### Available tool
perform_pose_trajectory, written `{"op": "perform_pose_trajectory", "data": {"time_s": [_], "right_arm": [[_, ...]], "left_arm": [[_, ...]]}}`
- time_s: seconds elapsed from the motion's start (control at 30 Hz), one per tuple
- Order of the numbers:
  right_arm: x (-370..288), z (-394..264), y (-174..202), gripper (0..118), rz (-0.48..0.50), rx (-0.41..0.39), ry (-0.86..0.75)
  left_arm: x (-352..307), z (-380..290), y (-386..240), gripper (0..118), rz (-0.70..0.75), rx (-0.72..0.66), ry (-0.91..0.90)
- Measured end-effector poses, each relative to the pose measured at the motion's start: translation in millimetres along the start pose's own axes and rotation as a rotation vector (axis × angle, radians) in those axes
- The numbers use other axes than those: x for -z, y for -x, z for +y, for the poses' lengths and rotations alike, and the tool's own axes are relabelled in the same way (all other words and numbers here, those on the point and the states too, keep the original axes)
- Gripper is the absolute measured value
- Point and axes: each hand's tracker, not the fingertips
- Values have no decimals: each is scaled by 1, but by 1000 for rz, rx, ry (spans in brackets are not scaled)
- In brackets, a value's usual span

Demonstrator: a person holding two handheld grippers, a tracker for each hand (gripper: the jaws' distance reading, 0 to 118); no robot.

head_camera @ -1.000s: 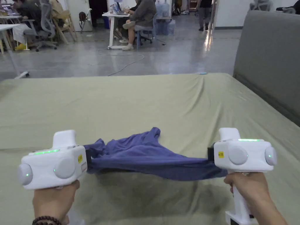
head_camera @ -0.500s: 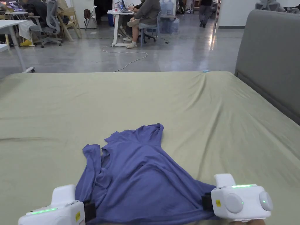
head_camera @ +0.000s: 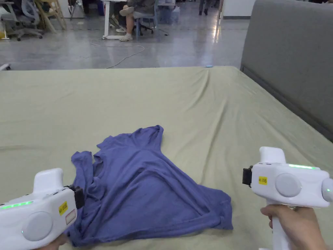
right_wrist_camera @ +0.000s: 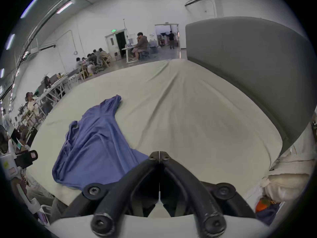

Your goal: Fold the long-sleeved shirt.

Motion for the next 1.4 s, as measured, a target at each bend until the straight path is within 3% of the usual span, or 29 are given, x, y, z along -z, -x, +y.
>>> {"op": "perform_pose_trajectory", "data": {"time_s": [0.03, 0.1, 0.13, 0.17, 0.4, 0.43, 0.47, 0.53, 0.57, 0.6, 0.63, 0.73, 0.8, 0.87, 0.9, 0.93, 1.03, 1.17, 1.23, 1.27, 1.3, 1.4], "right_arm": [[5, 1, -1, 2, 0, -6, 9], [27, 5, 3, 79, -5, -43, 83], [43, 7, 5, 103, 4, -62, 130], [62, 6, 7, 104, 16, -77, 187], [155, -10, 32, 88, -44, -145, 397], [163, -14, 36, 82, -43, -154, 404], [171, -16, 40, 66, -61, -178, 420], [168, -16, 47, 62, -88, -217, 403], [163, -13, 48, 52, -70, -220, 405], [158, -10, 50, 24, -22, -238, 371], [157, -11, 52, 3, -69, -245, 345], [161, -11, 49, 3, -50, -245, 349], [164, -11, 45, 3, -36, -234, 353], [169, -11, 44, 3, -27, -222, 364], [171, -11, 44, 3, -26, -215, 369], [172, -11, 44, 3, -24, -218, 370], [176, -10, 45, 3, -23, -227, 380], [179, -9, 46, 3, -22, -230, 391], [181, -10, 45, 3, -20, -220, 391], [181, -10, 44, 3, -20, -208, 390], [181, -11, 43, 3, -19, -199, 388], [180, -9, 46, 3, -22, -199, 391]], "left_arm": [[1, -1, 0, 0, -6, 0, 1], [3, -2, -1, 0, -6, 13, 8], [3, -2, -4, 0, -5, 17, 13], [3, -3, -3, 0, -15, 16, 16], [12, 3, -2, 0, -27, 38, 41], [14, 6, -2, 0, -31, 40, 44], [18, 11, -1, 0, -37, 42, 48], [26, 22, -7, 0, -52, 55, 47], [31, 31, -9, 0, -64, 66, 43], [38, 41, -13, 0, -63, 73, 35], [46, 51, -15, 0, -62, 81, 27], [93, 92, -28, 0, -55, 113, 7], [135, 120, -39, 31, -57, 152, 9], [195, 143, -44, 89, -61, 184, 114], [217, 148, -46, 97, -36, 204, 174], [244, 153, -54, 97, 37, 243, 244], [311, 156, -57, 97, 174, 372, 357], [361, 147, -52, 95, 125, 289, 513], [366, 135, -52, 76, 111, 281, 530], [362, 132, -54, 49, 99, 286, 522], [354, 135, -58, 2, 112, 313, 484], [326, 143, -72, 0, 88, 320, 482]]}}
